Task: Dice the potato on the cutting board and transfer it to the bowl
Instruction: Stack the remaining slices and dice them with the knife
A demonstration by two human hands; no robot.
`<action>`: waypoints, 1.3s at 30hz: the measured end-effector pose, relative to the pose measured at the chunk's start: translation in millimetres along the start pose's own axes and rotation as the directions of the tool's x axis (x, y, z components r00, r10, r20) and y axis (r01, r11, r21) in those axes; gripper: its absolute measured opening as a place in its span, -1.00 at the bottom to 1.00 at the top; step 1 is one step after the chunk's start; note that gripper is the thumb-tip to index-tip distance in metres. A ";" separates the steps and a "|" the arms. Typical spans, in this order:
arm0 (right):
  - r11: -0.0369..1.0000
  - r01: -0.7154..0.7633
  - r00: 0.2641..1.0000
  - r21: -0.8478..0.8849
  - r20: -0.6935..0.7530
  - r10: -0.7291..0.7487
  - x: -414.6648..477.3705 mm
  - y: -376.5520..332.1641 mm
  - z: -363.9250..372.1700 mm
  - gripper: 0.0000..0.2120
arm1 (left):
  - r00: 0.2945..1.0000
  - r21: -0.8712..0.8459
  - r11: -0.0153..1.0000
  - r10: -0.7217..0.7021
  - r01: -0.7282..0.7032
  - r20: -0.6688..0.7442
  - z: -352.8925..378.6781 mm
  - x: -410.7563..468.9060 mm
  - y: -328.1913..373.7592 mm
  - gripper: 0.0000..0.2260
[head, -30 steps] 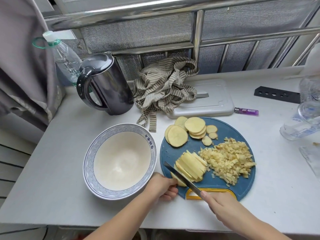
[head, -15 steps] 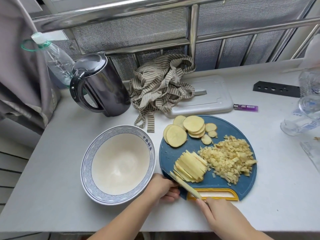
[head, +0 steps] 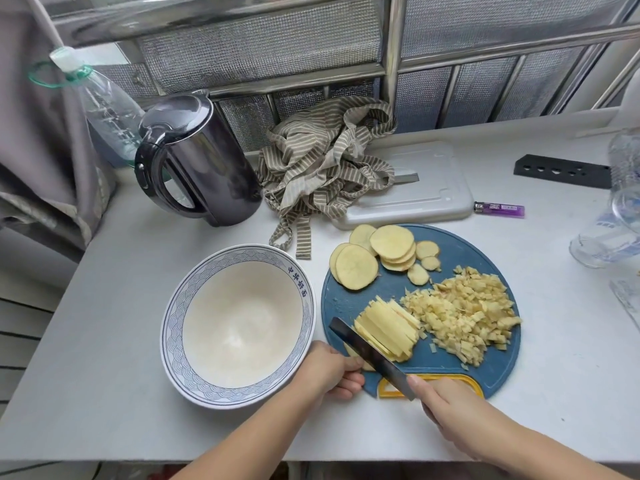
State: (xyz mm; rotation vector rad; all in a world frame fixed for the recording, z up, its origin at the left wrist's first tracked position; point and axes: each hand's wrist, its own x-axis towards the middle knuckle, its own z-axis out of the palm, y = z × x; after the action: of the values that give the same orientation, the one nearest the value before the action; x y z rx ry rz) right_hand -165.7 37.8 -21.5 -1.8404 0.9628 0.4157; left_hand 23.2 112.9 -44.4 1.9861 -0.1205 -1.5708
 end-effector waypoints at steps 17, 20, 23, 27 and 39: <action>0.995 -0.014 0.989 -0.098 -0.145 -0.001 10.9 -5.5 15.5 -0.44 | 0.998 -0.043 0.999 0.007 -0.005 0.058 -0.6 2.2 -0.5 -0.93; 1.000 -0.024 0.981 -0.017 -0.193 0.020 7.0 -4.3 25.3 -0.44 | 0.999 -0.036 0.999 0.022 -0.020 0.049 -0.3 -1.0 -0.7 -0.94; 0.999 -0.018 0.977 -0.028 -0.215 0.011 4.2 -7.4 28.4 -0.46 | 0.998 -0.044 0.999 0.031 -0.029 0.059 0.2 -2.0 0.4 -0.96; 0.979 -0.021 0.976 -0.205 -0.217 -0.024 6.1 -16.6 29.0 -0.49 | 0.998 -0.046 0.998 0.046 -0.044 0.052 2.2 -5.5 -0.2 -0.85; 0.993 0.010 0.981 0.115 -0.193 0.012 28.1 -29.5 23.6 -0.47 | 0.998 -0.006 0.998 0.059 -0.060 -0.015 1.7 -8.1 -2.8 -0.88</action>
State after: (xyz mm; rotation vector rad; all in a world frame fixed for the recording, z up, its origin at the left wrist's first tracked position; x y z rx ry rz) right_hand -122.4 52.4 -32.7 -1.7986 1.0963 0.1787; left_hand 18.5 117.9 -39.1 1.9708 -0.1671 -1.5171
